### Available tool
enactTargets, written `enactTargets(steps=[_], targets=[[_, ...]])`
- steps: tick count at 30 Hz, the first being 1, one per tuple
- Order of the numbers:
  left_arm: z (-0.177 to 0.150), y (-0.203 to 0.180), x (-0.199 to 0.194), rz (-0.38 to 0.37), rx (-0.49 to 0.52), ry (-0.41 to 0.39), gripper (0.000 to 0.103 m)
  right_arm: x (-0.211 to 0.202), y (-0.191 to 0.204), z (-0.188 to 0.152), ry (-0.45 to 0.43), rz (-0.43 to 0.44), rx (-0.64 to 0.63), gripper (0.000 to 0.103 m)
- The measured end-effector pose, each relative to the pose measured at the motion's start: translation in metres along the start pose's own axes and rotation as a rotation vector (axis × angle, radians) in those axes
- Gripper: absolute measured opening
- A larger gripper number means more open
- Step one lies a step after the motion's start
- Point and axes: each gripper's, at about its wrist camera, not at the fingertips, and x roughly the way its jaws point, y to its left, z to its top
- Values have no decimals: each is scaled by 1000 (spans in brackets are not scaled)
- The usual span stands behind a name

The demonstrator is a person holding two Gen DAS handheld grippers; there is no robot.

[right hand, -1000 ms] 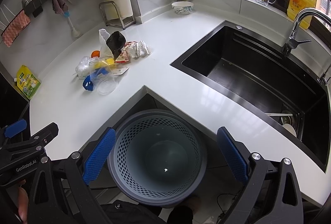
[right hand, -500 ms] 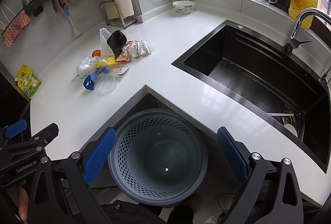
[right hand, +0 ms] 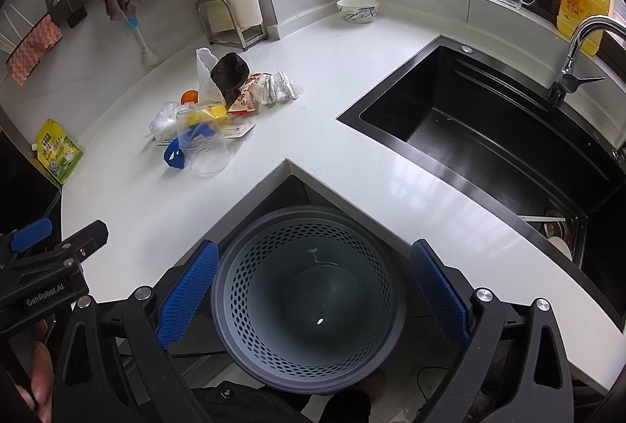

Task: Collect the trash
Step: 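Reach the right tool to the clear plastic cup and close on it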

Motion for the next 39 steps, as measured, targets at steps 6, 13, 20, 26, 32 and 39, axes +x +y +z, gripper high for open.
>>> enactTargets(steps=[6,13,20,26,32,39], targets=[[14,28,23,-14,-44,-17,97,17,10,5,0,28,-34,94],[31,51,57,-28,-61,-47,97,50,38,25,-11,66,-92,94],[47,75,92,-46,-76,-66,97,93,67,56,-21,93,-103,94],[53,99,119,-42,-80,-79,97,130,92,78,-33,100,-110,94],[54,114,140,-52,-76,-74,97,158,112,92,-44,119,-104,94],[56,122,151,-80,-81,-85,97,179,132,106,-66,110,-136,94]])
